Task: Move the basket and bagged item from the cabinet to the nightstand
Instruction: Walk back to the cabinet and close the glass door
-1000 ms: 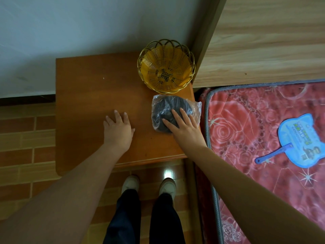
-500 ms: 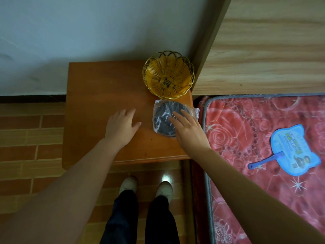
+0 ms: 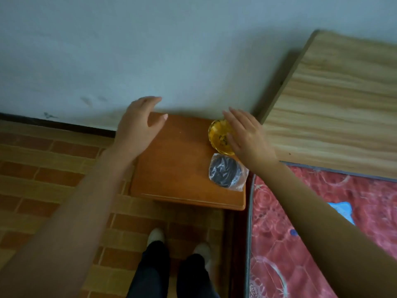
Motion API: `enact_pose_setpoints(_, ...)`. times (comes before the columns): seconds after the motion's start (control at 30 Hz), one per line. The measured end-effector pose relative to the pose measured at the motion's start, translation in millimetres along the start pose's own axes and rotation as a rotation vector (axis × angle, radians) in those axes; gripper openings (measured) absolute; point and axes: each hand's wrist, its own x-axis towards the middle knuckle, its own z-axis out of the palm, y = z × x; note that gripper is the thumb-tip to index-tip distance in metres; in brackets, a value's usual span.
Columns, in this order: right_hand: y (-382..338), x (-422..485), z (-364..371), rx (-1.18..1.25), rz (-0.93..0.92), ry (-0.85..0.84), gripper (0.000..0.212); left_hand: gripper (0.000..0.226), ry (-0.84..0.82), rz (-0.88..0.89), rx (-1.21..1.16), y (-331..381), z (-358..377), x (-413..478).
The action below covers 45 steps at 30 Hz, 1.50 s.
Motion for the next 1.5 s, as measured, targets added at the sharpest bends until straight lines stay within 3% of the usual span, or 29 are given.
enact_pose_setpoints(0.2, -82, 48, -78, 0.033, -0.188, 0.145, 0.05, 0.042, 0.171, -0.015, 0.172, -10, -134, -35)
enact_pose_setpoints(0.33, -153, 69, -98, 0.092, -0.277, 0.177, 0.047, 0.042, 0.252, -0.121, 0.292, -38, -205, -87)
enact_pose_setpoints(0.77, -458, 120, -63, 0.279, -0.683, 0.081, 0.053, 0.041, 0.549, -0.461, 0.502, -161, -390, -274)
enact_pose_setpoints(1.17, -721, 94, -19, 0.498, -1.222, -0.138, 0.052, 0.038, 0.797, -0.992, 0.702, -203, -465, -464)
enact_pose_setpoints(1.5, -851, 55, -10, 0.658, -1.695, -0.318, 0.047, 0.037, 1.05, -1.442, 0.762, -163, -471, -554)
